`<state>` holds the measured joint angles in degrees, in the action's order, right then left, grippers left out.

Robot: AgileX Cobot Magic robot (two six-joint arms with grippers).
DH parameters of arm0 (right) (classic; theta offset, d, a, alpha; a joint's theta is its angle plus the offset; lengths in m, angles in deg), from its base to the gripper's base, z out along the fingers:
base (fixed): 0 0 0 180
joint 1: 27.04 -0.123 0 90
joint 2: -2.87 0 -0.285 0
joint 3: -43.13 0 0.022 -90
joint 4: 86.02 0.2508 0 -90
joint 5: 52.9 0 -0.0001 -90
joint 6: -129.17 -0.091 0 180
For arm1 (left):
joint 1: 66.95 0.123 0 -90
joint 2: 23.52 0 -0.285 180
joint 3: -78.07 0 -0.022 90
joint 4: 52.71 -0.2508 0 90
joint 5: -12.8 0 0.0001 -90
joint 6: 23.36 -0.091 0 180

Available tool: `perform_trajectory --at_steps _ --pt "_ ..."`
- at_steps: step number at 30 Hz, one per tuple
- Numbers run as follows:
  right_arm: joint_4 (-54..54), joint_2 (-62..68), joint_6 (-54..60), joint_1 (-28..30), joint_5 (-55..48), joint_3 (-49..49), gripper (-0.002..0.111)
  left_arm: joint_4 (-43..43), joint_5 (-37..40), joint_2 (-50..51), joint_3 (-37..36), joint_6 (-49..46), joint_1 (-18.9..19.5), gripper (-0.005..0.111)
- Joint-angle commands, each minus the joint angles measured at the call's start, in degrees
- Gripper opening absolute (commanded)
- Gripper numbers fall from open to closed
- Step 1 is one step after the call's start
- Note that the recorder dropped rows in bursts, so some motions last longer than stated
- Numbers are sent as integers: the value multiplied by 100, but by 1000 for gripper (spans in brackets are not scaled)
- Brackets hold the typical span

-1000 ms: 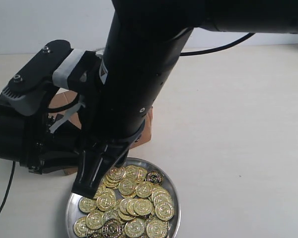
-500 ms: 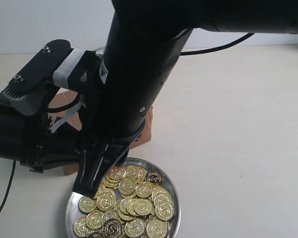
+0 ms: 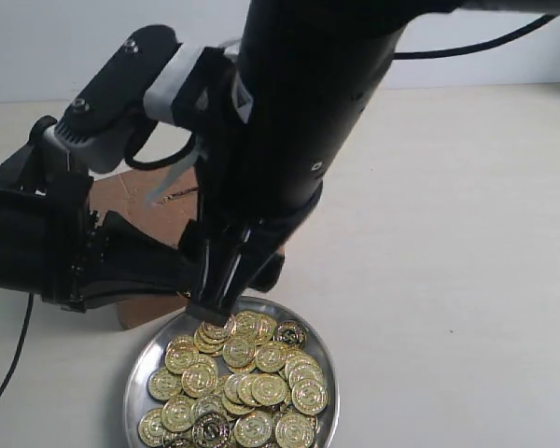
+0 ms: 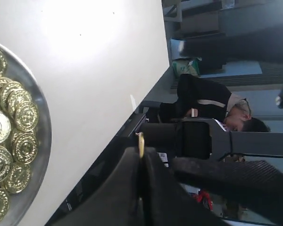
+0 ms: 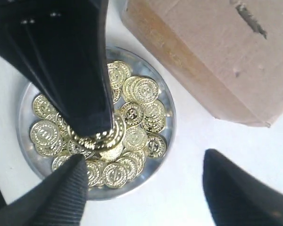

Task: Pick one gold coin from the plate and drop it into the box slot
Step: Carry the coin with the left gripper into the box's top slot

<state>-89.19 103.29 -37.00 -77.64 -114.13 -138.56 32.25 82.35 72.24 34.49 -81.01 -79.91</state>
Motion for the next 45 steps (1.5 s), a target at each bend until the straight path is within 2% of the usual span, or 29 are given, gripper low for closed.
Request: perform_trajectory --at_steps 1,2,3,9,16,19,21,25,27,34,45 --pt "13 -489 -772 3 -675 -45 24 17 41 -61 460 -133 -11 0" --pt "106 -618 -918 3 -797 -35 5 -23 41 -112 656 -373 -11 0" --pt "204 -721 -944 3 -821 -35 0 -109 41 -123 770 -390 -11 0" --pt "775 -1768 -1145 3 90 848 0 -1038 -301 -175 1715 -390 -11 0" --pt "1363 -3289 -1453 3 1426 3285 0 -3078 -1608 -201 2610 -398 -32 0" --pt "1575 -3754 -1476 3 1955 4089 0 -3223 -2272 -190 2653 -918 -54 0" --pt "1414 -4047 -1547 3 2227 4484 0 -3427 -2606 -136 2653 -1392 -216 0" --pt "1184 -4429 -1739 3 2207 4743 0 -4192 -2789 250 2697 -1739 -572 0" --pt "1184 -4585 -1817 3 2193 4768 0 -4245 -2977 537 2743 -1739 -690 0" --pt "1184 -4731 -1834 3 2182 4768 0 -4234 -3235 1241 3225 -1715 -700 0" --pt "864 -4731 -1795 3 2070 4768 0 -4412 -3125 1380 3317 -1919 -700 0"
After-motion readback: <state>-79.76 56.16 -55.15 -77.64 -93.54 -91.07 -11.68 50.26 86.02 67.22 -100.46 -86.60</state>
